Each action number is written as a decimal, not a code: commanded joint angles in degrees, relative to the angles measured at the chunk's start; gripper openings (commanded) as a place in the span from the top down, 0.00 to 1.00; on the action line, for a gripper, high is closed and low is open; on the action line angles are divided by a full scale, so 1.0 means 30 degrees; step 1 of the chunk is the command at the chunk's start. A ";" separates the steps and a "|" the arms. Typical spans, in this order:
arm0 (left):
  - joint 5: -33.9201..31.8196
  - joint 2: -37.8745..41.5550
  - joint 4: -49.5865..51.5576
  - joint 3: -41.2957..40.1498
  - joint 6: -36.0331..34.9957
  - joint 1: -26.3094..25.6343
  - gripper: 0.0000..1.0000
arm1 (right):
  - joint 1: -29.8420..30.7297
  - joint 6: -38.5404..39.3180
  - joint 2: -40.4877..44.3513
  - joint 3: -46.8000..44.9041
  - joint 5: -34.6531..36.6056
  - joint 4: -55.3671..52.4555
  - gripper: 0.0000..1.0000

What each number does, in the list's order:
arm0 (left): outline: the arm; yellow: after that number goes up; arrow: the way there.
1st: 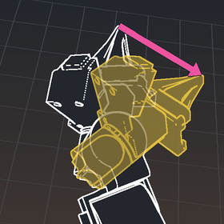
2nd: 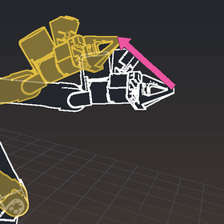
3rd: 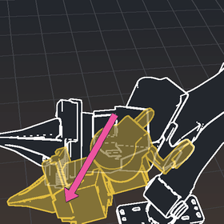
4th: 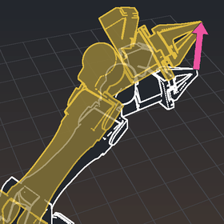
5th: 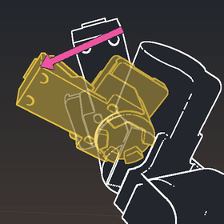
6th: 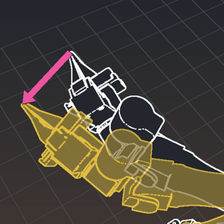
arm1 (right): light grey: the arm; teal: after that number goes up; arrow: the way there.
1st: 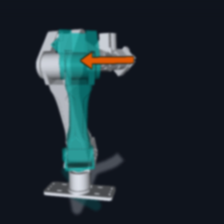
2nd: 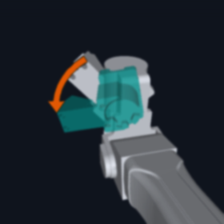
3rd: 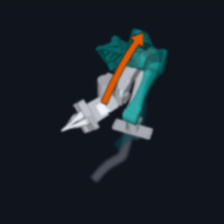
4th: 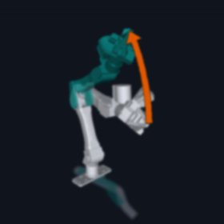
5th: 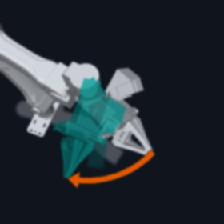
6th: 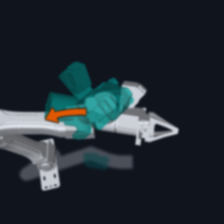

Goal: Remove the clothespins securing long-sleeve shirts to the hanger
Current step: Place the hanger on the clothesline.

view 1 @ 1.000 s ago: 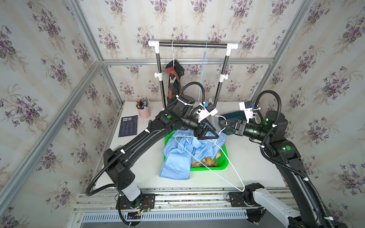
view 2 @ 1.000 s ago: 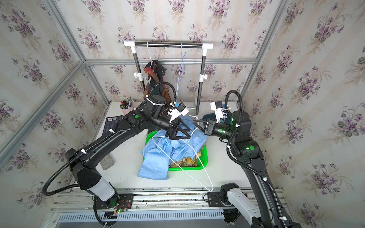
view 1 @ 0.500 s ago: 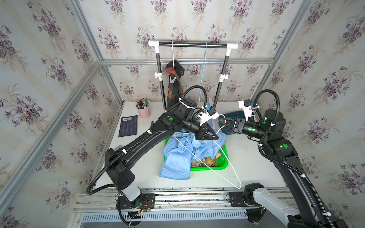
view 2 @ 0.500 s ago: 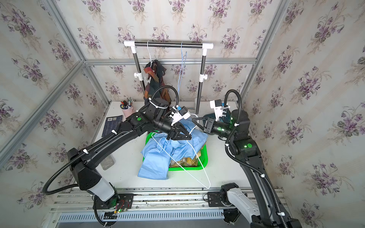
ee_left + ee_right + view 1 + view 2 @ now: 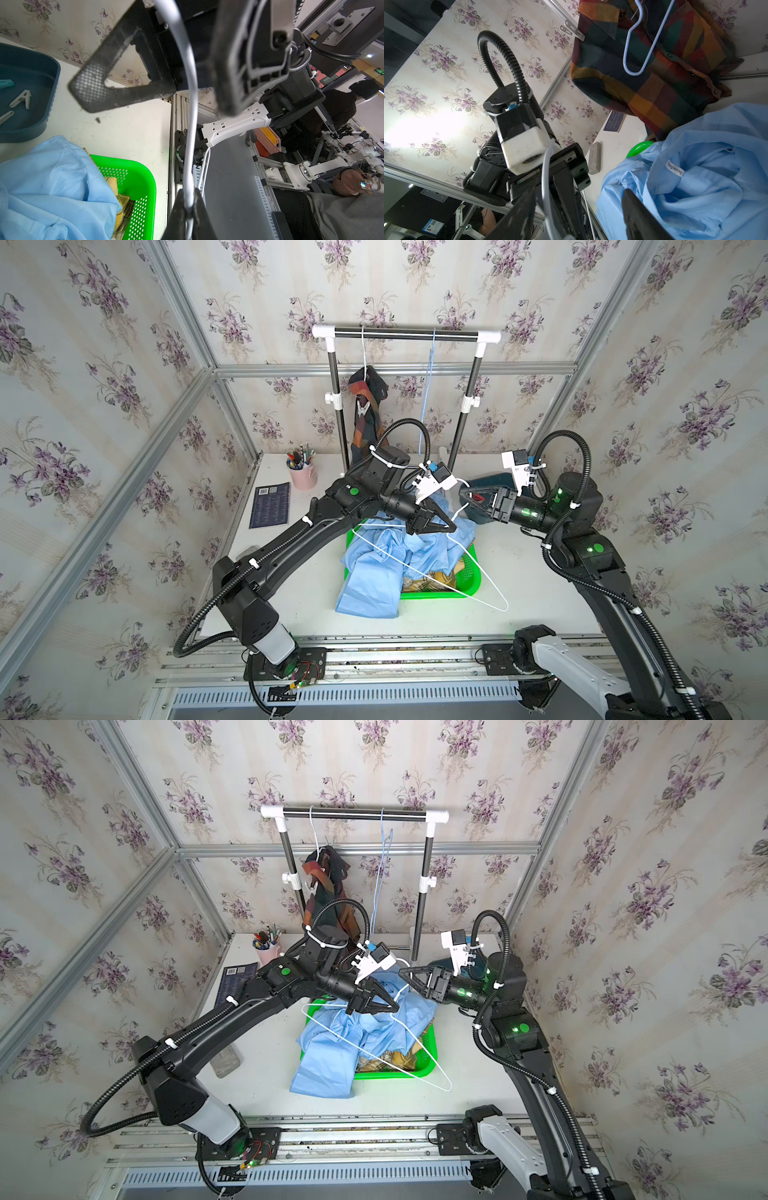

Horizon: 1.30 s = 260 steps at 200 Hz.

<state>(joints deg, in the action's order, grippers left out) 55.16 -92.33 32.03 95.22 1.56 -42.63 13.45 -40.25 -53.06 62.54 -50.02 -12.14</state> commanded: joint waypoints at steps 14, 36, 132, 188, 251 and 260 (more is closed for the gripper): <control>0.0187 0.1215 -0.0367 -0.1211 -0.0273 0.1153 1.00 | -0.0618 0.1367 0.0021 0.0477 0.0871 -0.0929 0.23; 0.0096 0.2371 -0.0390 -0.2319 -0.0197 0.2338 1.00 | -0.1137 0.1475 -0.0025 0.0106 0.0306 -0.0812 0.21; 0.1023 0.5323 -0.0785 -0.3431 0.0639 0.7475 1.00 | -0.0839 0.0287 0.1421 -0.5258 -0.3442 0.2574 0.35; 0.1603 0.4792 -0.1589 -0.2999 0.1463 0.7681 1.00 | 0.0981 0.0150 0.1112 -0.6527 -0.2711 0.3716 0.49; 0.1335 0.4678 -0.1699 -0.3281 0.1515 0.7774 1.00 | 0.1316 -0.0490 0.1308 -0.6819 -0.2772 0.4578 0.77; 0.1232 0.4649 -0.1727 -0.3249 0.1531 0.7765 1.00 | 0.1316 -0.0525 0.1340 -0.6872 -0.2809 0.4599 0.80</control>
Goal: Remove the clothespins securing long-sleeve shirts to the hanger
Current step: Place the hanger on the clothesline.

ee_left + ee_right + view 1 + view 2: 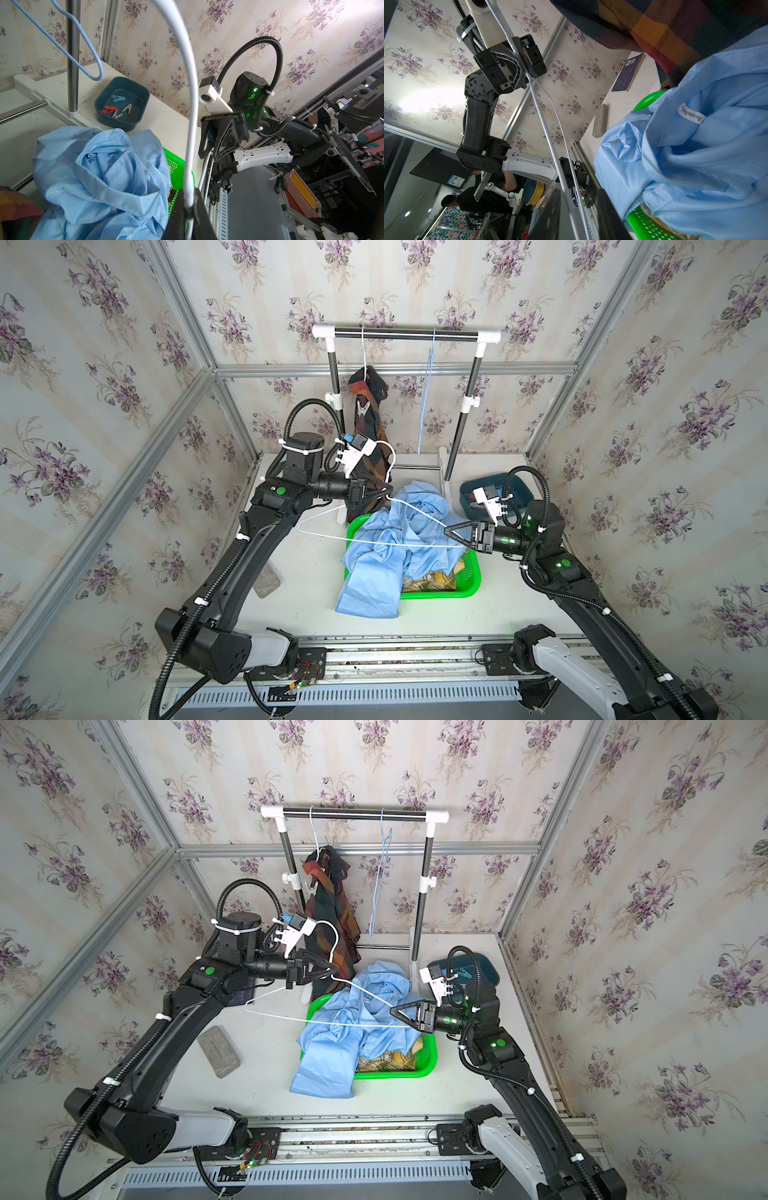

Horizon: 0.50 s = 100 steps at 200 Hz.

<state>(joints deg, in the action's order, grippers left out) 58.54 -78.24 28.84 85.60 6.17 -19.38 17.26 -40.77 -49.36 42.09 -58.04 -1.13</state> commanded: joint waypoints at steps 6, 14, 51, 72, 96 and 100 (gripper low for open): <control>0.0111 -0.0096 -0.0678 -0.0034 -0.0007 0.0067 1.00 | 0.0052 -0.0380 0.0151 -0.0059 -0.0164 0.0942 0.81; 0.0109 -0.0140 -0.0678 -0.0027 -0.0007 0.0049 1.00 | 0.0049 -0.0442 0.0195 -0.0105 -0.0165 0.1004 0.82; 0.0107 -0.0374 -0.0736 0.0060 0.0055 0.0049 1.00 | 0.0049 -0.1031 0.0358 -0.0358 -0.0201 0.1712 0.93; 0.0072 -0.0434 -0.0766 0.0034 0.0109 0.0054 1.00 | 0.0052 -0.1251 0.0429 -0.0350 -0.0252 0.1996 1.00; -0.0216 -0.0375 -0.0786 -0.0023 0.0165 0.0056 0.90 | 0.0049 -0.1277 0.0630 -0.0333 -0.0309 0.2012 1.00; -0.0304 -0.0354 -0.0776 -0.0043 0.0183 0.0066 0.84 | 0.0049 -0.1278 0.0672 -0.0328 -0.0351 0.2016 1.00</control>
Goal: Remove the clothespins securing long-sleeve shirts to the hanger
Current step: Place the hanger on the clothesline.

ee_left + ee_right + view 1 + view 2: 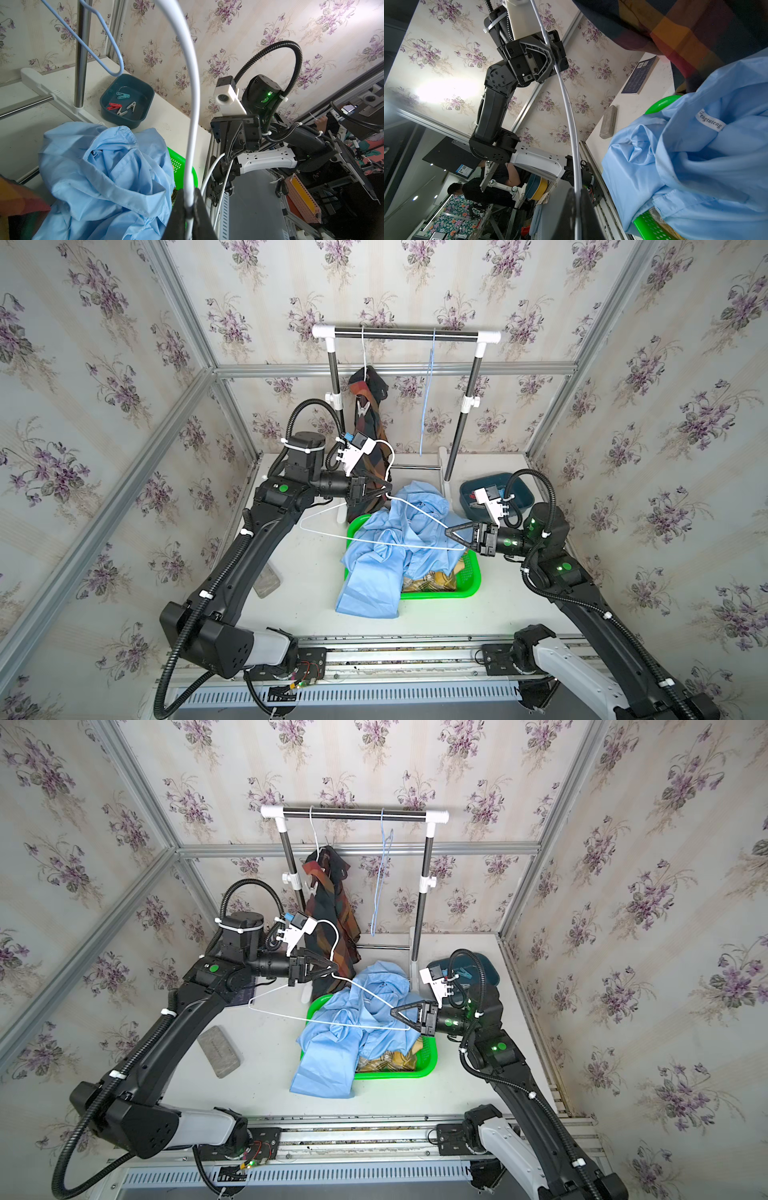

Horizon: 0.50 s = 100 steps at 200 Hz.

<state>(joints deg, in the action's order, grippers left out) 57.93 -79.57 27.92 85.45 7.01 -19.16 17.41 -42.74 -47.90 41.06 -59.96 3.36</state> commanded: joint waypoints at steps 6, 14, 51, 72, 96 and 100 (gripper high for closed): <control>-0.0276 0.0125 -0.0487 0.0004 -0.0054 -0.0019 0.77 | -0.0001 -0.0660 0.0274 0.0059 0.0250 0.0506 1.00; -0.0493 0.0154 -0.0489 0.0014 0.0005 0.0011 0.72 | 0.0012 -0.0708 0.0372 0.0087 0.0250 0.0508 1.00; -0.0997 0.0382 -0.0548 0.0080 0.0235 0.0167 0.41 | -0.0002 -0.0675 0.0977 0.0416 0.0128 0.0031 1.00; -0.1873 0.0761 -0.0621 0.0034 0.0444 0.0289 0.24 | -0.0002 -0.0181 0.1355 0.0776 0.0158 -0.1044 1.00; -0.3444 0.1590 -0.0696 -0.0327 0.0723 0.0496 0.11 | -0.0002 0.0189 0.1908 0.1386 0.0162 -0.2073 1.00; -0.3751 0.1795 -0.0694 -0.0419 0.0766 0.0537 0.10 | -0.0002 0.0315 0.1981 0.1534 0.0197 -0.2299 1.00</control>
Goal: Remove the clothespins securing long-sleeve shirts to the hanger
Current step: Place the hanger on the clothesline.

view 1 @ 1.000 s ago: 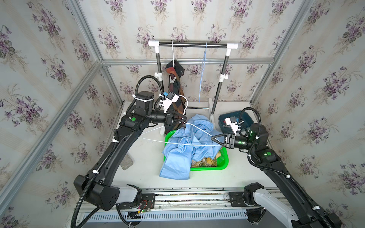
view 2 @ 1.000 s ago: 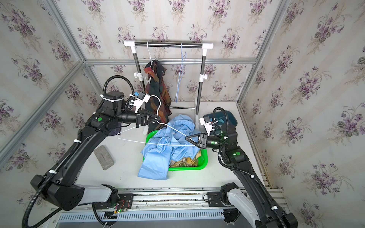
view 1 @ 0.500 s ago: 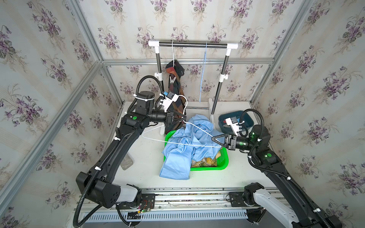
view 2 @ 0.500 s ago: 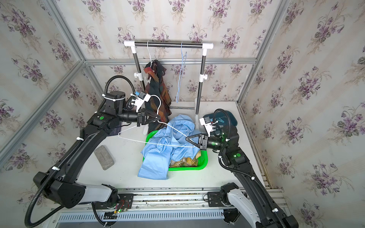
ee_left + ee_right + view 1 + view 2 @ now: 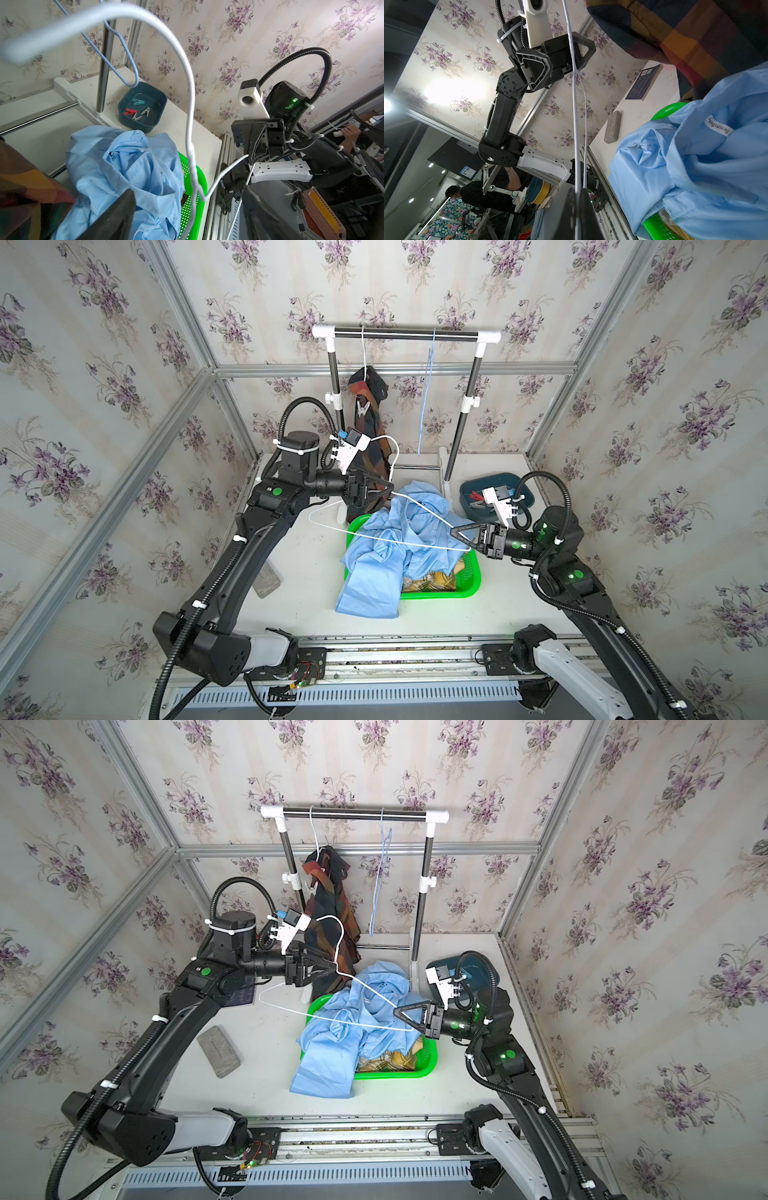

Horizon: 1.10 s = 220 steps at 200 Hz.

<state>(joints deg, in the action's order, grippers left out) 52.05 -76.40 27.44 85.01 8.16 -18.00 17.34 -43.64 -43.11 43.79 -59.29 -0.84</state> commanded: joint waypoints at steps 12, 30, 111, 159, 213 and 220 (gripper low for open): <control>-0.2364 0.1432 -0.0534 -0.0659 0.0495 0.0406 0.06 | 0.0021 0.1091 0.0589 0.1329 0.0071 -0.1768 1.00; -0.3295 0.2880 -0.0534 -0.1287 0.0589 0.0687 0.01 | 0.0020 0.1674 0.0783 0.2765 0.0348 -0.3016 1.00; -0.5335 0.9774 0.0192 -0.3309 0.1657 0.0846 0.01 | -0.0010 0.4999 -0.1446 1.2733 0.5667 -0.7727 1.00; -0.6555 1.1209 0.1119 -0.3686 0.1565 0.0697 0.01 | -0.0010 0.6518 -0.3616 1.7606 1.1370 -1.1039 1.00; -0.6989 1.0659 0.1579 -0.2635 0.1082 0.0551 0.01 | -0.0010 0.7088 -0.4253 1.9065 1.6453 -1.2648 1.00; -0.7331 1.0543 0.1496 -0.2764 0.1338 0.0521 0.01 | -0.0010 0.7032 -0.4245 1.9058 1.6799 -1.2266 1.00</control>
<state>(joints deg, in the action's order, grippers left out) 29.93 -43.40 32.12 76.95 11.25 -16.21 17.28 -23.42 -56.18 100.42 -17.98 -38.74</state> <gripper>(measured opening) 0.993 0.049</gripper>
